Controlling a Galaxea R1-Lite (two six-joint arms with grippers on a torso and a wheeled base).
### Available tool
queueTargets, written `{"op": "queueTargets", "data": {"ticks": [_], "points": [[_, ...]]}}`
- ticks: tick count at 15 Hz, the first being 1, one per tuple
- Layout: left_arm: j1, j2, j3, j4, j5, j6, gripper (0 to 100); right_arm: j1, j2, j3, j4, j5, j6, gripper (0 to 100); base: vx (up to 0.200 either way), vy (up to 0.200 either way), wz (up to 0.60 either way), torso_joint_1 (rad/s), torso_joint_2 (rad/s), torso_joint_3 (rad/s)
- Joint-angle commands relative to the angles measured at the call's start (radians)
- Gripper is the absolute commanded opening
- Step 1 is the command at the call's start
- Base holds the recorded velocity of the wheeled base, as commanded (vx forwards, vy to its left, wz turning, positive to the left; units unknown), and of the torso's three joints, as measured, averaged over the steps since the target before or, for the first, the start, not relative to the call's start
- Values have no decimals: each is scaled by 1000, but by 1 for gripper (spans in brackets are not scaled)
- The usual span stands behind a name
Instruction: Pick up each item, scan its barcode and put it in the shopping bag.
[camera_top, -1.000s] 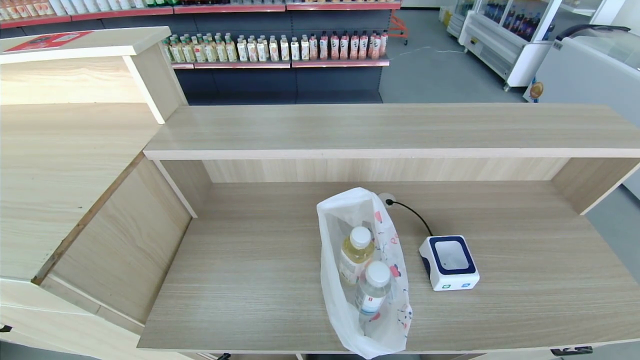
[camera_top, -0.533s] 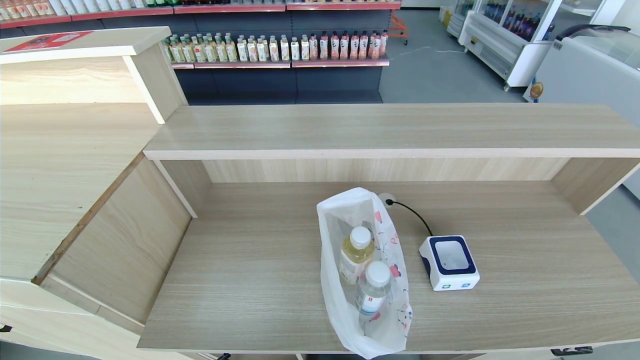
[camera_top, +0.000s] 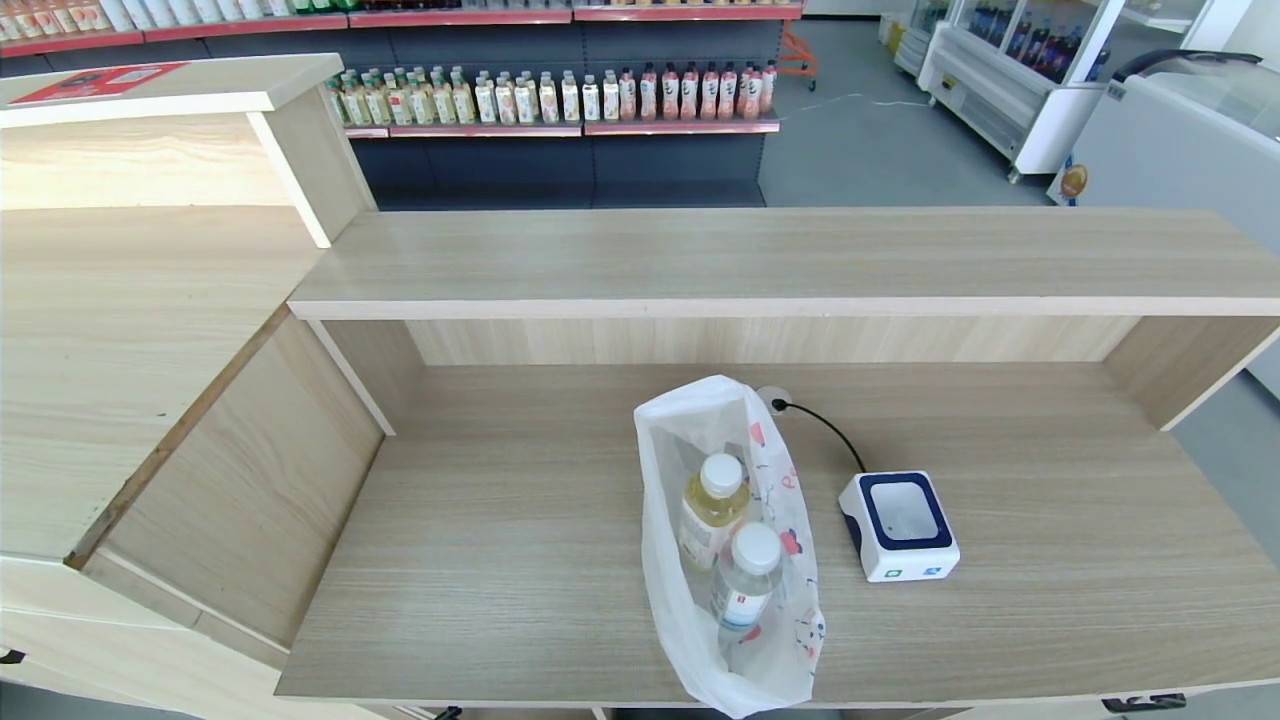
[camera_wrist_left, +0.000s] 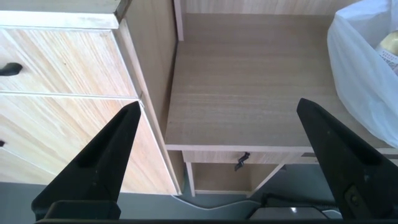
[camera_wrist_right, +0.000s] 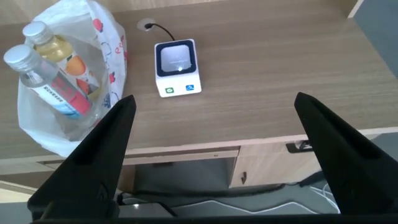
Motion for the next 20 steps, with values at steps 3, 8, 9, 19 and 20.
{"op": "queueTargets", "data": {"ticks": [3, 8, 9, 19, 20], "points": [[0, 0, 0, 0, 0, -4, 100, 0, 4, 0, 0, 1, 0, 100, 0, -200, 0, 9, 1, 5], [0, 0, 0, 0, 0, -2, 100, 0, 4, 0, 0, -1, 1, 100, 0, -200, 0, 1, 3, 3], [0, 0, 0, 0, 0, -2, 100, 0, 4, 0, 0, -1, 1, 100, 0, -200, 0, -2, -2, 7], [0, 0, 0, 0, 0, -4, 100, 0, 4, 0, 3, -4, 0, 0, 0, -140, 0, 1, 2, 3], [0, 0, 0, 0, 2, -4, 100, 0, 4, 0, 3, -4, 0, 0, 0, 0, 0, 0, 0, 0]]}}
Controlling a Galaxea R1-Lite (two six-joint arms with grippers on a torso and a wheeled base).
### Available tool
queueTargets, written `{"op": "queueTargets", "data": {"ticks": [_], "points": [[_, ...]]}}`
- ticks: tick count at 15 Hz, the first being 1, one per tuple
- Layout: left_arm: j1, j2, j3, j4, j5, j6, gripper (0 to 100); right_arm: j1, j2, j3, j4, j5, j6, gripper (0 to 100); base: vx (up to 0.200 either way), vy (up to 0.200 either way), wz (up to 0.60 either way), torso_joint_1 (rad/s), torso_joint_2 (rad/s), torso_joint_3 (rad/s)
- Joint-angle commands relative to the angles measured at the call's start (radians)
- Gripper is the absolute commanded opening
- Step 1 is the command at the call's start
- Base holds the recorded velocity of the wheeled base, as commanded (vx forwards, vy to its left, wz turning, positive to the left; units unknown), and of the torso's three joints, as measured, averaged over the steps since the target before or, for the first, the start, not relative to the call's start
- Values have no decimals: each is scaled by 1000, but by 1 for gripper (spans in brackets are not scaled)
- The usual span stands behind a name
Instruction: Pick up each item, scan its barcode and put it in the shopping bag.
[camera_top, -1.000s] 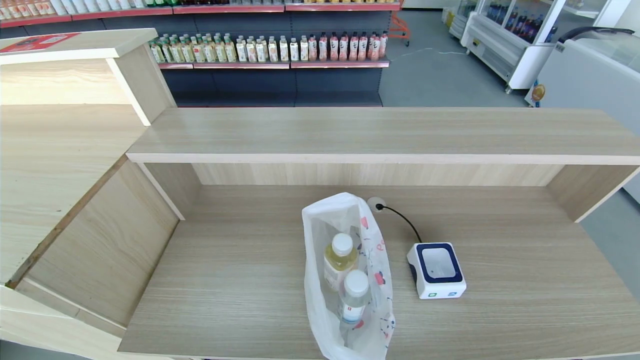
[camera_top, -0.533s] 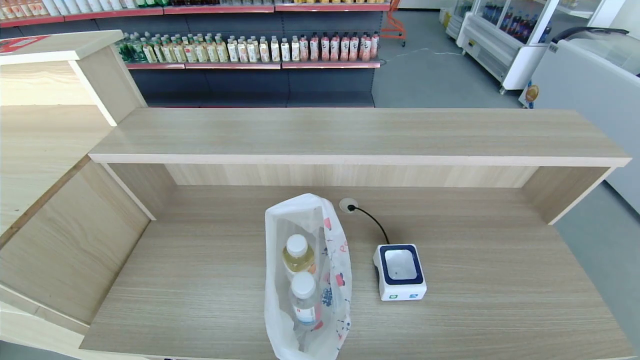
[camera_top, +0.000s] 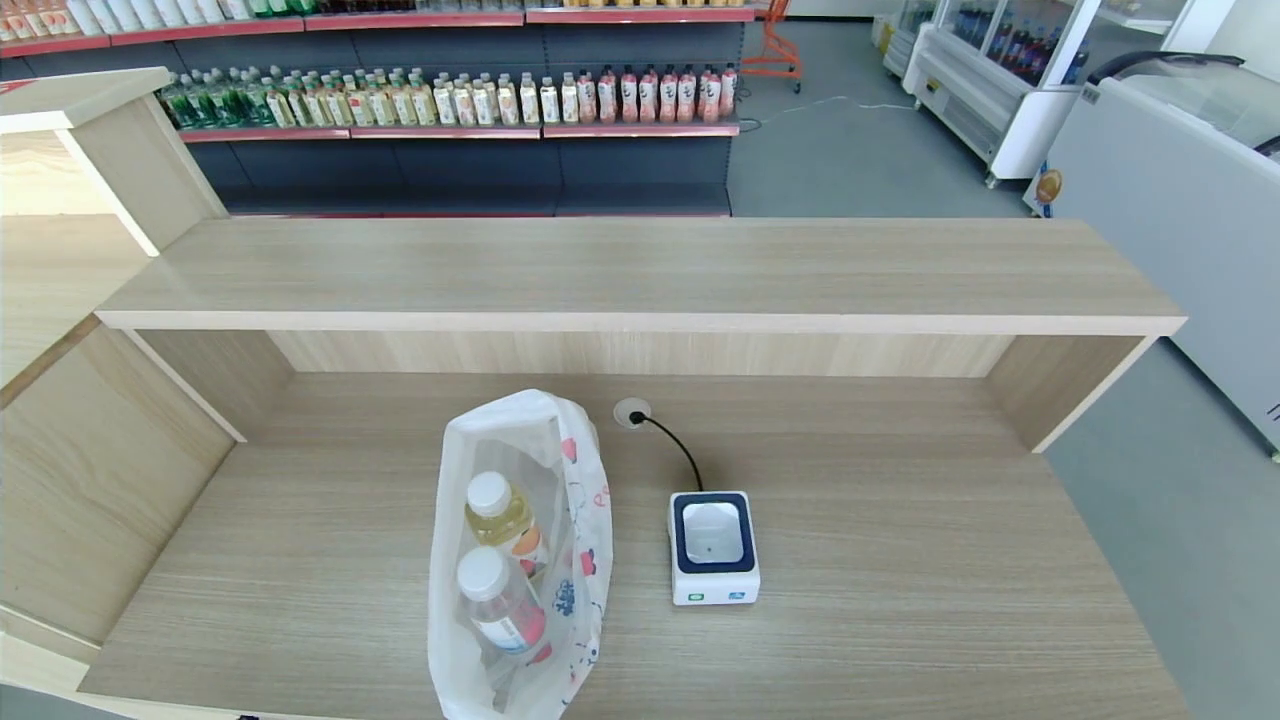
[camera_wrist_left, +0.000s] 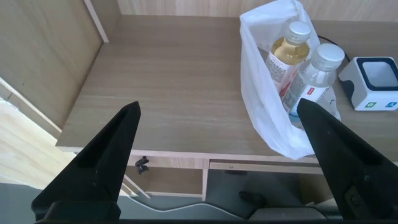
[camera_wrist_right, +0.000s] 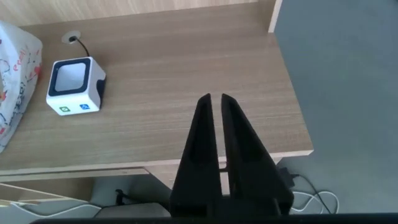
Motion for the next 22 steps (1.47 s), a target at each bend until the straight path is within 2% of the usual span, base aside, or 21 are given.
{"op": "queueTargets", "data": {"ticks": [1, 22], "points": [[0, 0, 0, 1, 0, 2, 100, -1, 3, 0, 0, 0, 0, 0, 0, 0, 0, 0, 0, 0], [0, 0, 0, 1, 1, -1, 100, -1, 3, 0, 0, 2, 0, 0, 0, 0, 0, 0, 0, 0]]}}
